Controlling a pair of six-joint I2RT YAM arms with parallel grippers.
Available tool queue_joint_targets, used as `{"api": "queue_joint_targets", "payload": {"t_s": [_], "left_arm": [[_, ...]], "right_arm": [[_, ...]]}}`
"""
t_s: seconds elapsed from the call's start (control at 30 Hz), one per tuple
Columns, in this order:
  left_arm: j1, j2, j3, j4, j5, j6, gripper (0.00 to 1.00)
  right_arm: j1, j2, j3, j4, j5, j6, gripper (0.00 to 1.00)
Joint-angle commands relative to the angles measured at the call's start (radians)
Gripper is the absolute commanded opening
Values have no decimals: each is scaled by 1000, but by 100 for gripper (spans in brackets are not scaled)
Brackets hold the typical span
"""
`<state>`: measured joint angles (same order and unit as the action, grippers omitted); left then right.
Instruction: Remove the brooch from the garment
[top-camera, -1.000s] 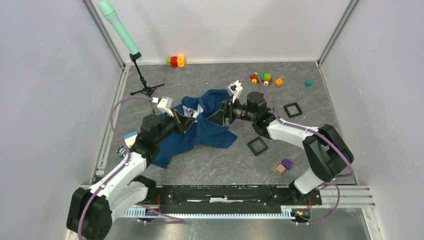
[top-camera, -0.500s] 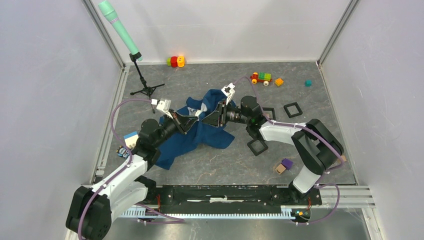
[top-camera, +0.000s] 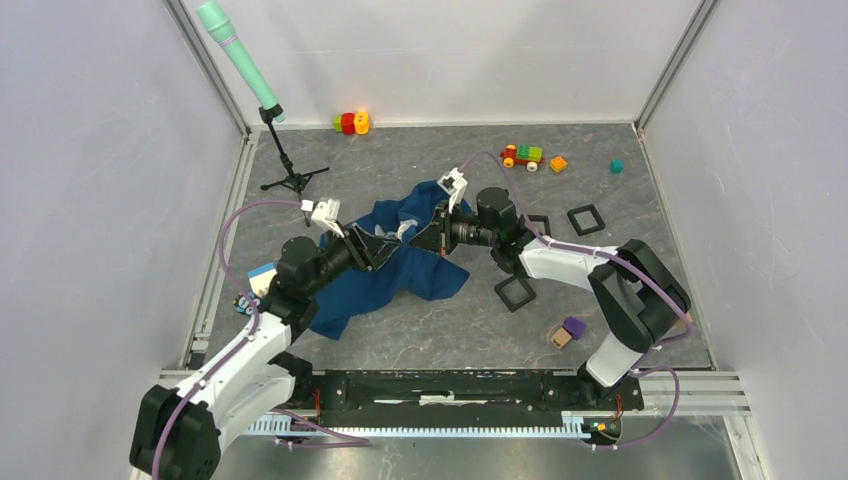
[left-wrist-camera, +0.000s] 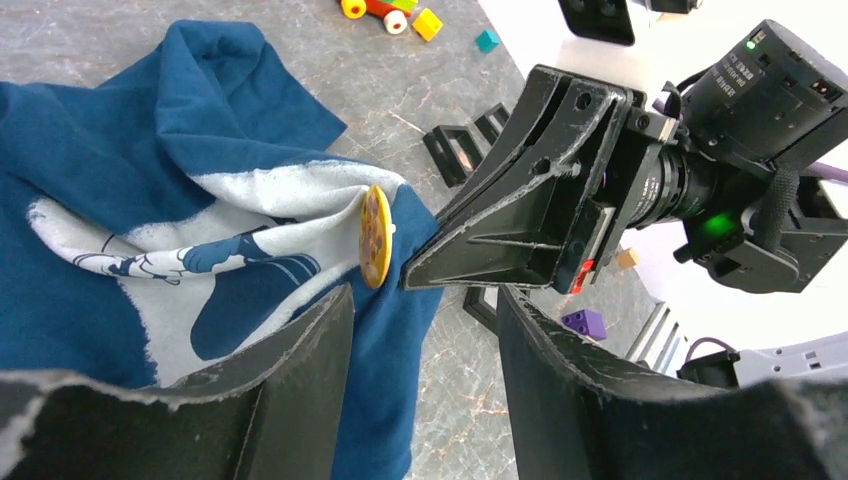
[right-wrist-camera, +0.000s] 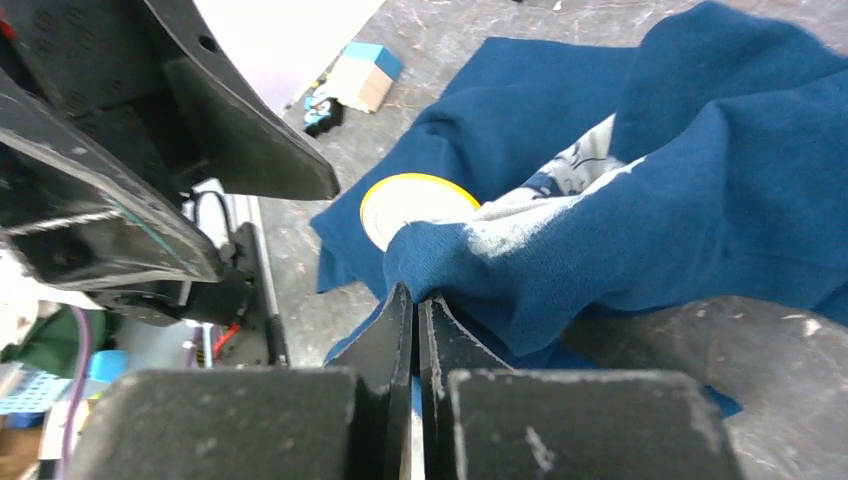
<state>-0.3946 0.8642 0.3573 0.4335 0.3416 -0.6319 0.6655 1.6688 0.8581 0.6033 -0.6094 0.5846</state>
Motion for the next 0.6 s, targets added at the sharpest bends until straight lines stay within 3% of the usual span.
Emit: {"api": "queue_joint_targets", "payload": {"t_s": [0.0, 0.13, 0.23, 0.3, 0.57], "left_arm": [[6, -9, 160, -253, -33, -26, 60], [6, 62, 294, -485, 8, 67, 58], [5, 135, 402, -645, 1, 156, 45], [6, 187, 462, -713, 2, 182, 44], [7, 273, 561, -740, 27, 163, 49]], "right_arm": [[-1, -66, 109, -249, 43, -254, 0], [5, -84, 140, -359, 48, -354, 0], [15, -100, 144, -392, 55, -386, 0], [26, -105, 149, -408, 63, -400, 0], [75, -112, 154, -425, 80, -427, 0]]}}
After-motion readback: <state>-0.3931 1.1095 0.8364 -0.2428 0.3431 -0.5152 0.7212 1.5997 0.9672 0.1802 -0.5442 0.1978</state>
